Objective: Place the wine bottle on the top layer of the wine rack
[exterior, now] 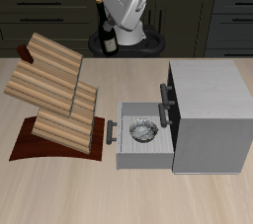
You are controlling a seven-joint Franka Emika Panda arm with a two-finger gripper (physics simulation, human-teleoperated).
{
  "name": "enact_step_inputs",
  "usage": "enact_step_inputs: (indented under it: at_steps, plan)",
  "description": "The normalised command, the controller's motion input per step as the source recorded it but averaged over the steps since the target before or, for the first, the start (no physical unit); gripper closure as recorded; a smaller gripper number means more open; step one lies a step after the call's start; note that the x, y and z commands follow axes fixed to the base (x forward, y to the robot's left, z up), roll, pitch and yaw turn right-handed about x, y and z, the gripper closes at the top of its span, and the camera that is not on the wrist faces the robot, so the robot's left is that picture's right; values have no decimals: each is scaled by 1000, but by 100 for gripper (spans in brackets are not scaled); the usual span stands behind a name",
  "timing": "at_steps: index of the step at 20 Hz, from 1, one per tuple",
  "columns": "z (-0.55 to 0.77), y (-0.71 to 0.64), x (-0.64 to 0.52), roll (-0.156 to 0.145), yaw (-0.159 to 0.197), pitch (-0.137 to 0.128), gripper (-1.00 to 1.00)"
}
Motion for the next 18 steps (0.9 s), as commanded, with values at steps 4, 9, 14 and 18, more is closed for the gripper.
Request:
enact_step_inputs:
  at_steps: [4,9,14,18]
  plan:
    - [-109,-120,-32,-22,-156,9,100]
    - [-33,-168,-103,-9,-57,-10,100]
    - [158,-437,-38,-77,-83,-21,100]
    - [116,-235,-16,-49,-26,-18,100]
